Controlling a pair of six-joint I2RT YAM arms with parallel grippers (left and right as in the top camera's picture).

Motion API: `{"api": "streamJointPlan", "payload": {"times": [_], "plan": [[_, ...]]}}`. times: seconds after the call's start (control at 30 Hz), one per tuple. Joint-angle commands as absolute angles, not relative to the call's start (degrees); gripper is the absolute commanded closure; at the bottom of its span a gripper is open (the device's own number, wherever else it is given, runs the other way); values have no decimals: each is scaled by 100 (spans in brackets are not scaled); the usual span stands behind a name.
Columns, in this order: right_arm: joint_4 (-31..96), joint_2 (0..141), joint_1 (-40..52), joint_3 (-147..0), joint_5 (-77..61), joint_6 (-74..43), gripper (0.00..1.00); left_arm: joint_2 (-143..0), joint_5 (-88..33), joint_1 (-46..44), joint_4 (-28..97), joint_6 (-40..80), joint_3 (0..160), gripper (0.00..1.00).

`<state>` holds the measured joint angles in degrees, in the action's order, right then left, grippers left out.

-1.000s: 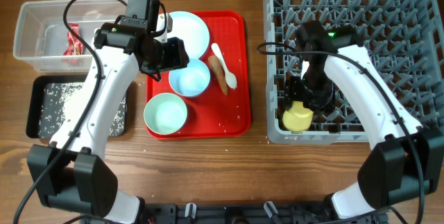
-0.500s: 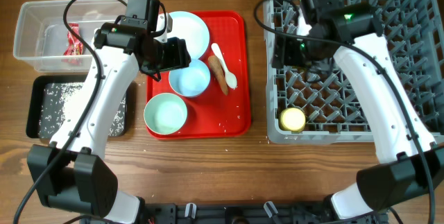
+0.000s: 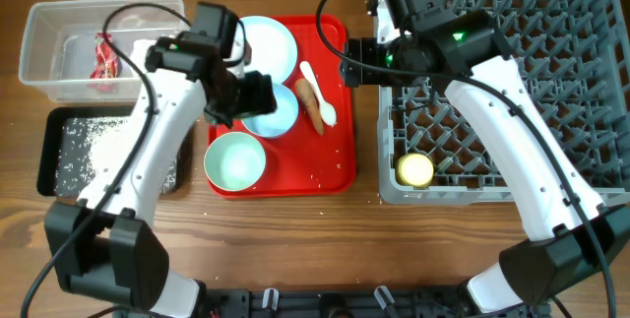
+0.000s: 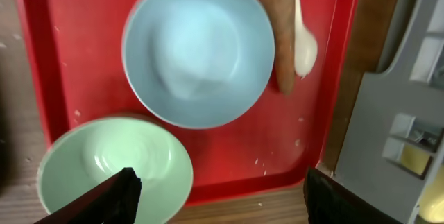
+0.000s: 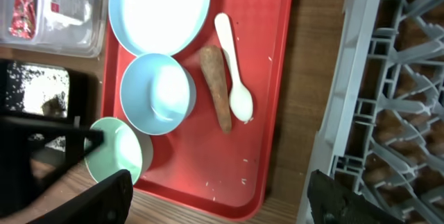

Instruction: Sort waste into correct bins and load items into the dishwasher rack

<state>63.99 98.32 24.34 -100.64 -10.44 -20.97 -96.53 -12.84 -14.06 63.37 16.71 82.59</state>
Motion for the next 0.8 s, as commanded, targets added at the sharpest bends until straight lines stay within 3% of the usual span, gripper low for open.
{"api": "streamJointPlan", "payload": {"times": [0.0, 0.27, 0.47, 0.7, 0.77], "plan": [[6344, 9891, 2425, -10134, -993, -2099, 18, -9644, -1208, -1671, 6261, 1885, 7852, 24], [6340, 9894, 2421, -10134, -996, -2058, 18, -9644, -821, -1754, 6235, 2626, 7505, 27], [6320, 9902, 2421, -10134, -993, -2056, 18, -9644, -642, -1754, 6224, 2799, 7487, 36], [6230, 9913, 2421, -10134, -996, -2053, 18, -9644, 1525, -1780, 5623, 3417, 7487, 36], [6215, 9929, 2421, -10134, -1015, -2062, 18, -9644, 2167, -1765, 5127, 3417, 7487, 31]]}}
